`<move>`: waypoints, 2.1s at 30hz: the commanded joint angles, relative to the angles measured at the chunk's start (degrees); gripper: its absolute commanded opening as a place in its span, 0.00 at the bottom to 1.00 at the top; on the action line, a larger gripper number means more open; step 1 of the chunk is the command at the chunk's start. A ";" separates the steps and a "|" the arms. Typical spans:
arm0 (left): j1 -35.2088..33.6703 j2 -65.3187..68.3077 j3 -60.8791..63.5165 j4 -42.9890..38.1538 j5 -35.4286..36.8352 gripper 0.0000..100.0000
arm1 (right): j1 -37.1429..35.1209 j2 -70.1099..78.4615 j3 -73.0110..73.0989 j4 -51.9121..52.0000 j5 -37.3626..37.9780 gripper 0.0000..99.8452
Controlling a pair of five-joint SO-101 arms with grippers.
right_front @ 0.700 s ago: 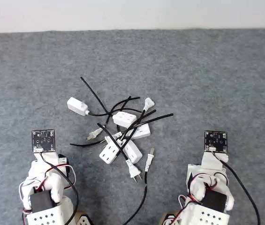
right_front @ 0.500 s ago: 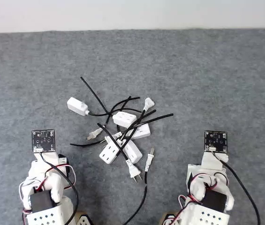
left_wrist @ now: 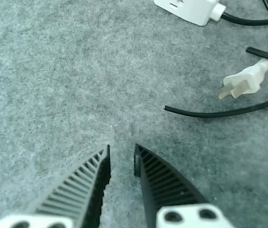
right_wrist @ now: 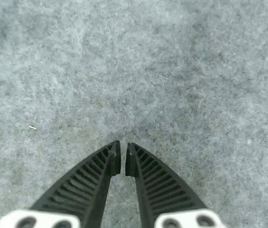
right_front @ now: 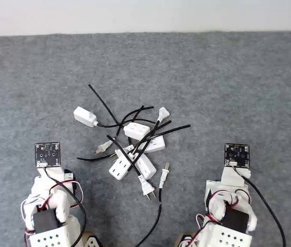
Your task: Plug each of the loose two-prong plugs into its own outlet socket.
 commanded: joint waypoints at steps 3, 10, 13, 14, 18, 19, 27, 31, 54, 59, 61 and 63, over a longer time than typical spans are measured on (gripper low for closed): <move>0.35 -0.35 -0.66 0.35 -0.44 0.08 | -0.22 0.22 0.88 0.04 0.44 0.03; 0.35 -0.35 -0.66 0.35 -0.44 0.08 | -0.22 0.22 0.88 0.04 0.44 0.03; 0.62 -0.35 -0.66 0.35 -0.53 0.08 | -0.75 0.22 0.88 0.04 0.44 0.03; 0.70 -0.35 -0.66 0.18 -0.53 0.08 | -1.36 0.22 0.88 0.04 0.44 0.03; 0.70 -0.35 -0.66 0.09 -0.44 0.08 | -5.23 0.22 0.88 0.04 0.44 0.03; 0.70 -0.35 -0.66 0.09 -0.44 0.08 | -6.29 0.22 0.88 0.13 0.44 0.03; 0.62 -0.35 -0.66 -0.09 -0.35 0.08 | -11.74 0.22 0.09 -2.51 0.44 0.04; 0.35 -0.35 -1.71 -0.88 -0.26 0.08 | -11.12 0.22 0.00 -7.87 0.44 0.04; 6.42 0.26 -12.44 -2.20 2.37 0.14 | -11.47 1.01 -14.59 -8.48 4.84 0.03; 8.26 7.65 -20.35 0.26 3.60 0.21 | -10.59 2.24 -18.99 -5.41 4.84 0.03; 8.26 14.42 -24.31 -0.97 3.96 0.21 | -9.71 5.85 -22.42 -4.62 4.84 0.03; 8.26 22.86 -29.05 -2.29 4.04 0.21 | -9.54 11.91 -26.37 -4.53 4.84 0.03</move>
